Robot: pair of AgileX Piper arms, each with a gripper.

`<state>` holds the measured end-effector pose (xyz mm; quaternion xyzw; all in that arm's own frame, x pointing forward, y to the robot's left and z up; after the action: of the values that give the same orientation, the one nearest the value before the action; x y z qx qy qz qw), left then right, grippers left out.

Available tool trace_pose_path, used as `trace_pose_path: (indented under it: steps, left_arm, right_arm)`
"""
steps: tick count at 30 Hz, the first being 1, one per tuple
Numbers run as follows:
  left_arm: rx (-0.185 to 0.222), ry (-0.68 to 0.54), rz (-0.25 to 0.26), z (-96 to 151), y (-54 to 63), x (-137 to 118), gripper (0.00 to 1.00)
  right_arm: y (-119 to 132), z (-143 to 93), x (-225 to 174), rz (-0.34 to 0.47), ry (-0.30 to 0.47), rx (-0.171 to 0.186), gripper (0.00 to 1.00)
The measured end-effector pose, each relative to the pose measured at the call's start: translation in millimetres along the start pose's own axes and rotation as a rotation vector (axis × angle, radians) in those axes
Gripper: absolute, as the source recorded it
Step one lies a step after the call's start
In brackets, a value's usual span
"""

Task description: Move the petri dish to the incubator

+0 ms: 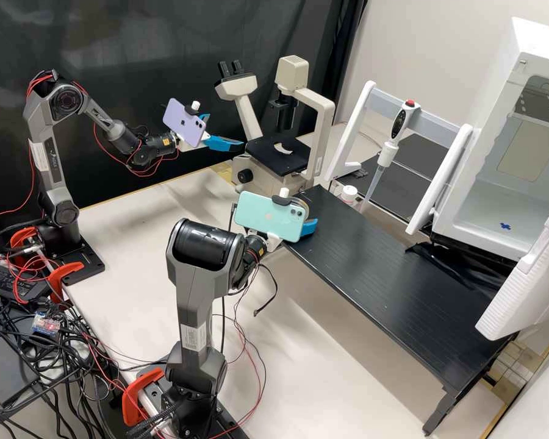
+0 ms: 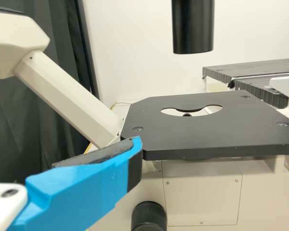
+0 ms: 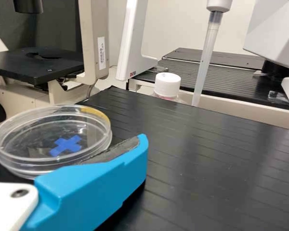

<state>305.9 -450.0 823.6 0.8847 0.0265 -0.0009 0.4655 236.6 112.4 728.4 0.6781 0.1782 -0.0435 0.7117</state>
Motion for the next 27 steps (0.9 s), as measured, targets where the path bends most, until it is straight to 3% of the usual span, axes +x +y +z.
trace_pose_path:
  steps: [6,27]
  left_arm:
    - [0.0,0.0,0.0,0.0,0.0,0.0,1.0]
    - [0.0,0.0,0.0,0.0,0.0,0.0,1.0]
  right_arm:
    - [1.9,2.0,1.1,0.0,0.003,0.017,0.0]
    - [5.2,0.2,4.1,0.009,0.006,0.02,0.0]
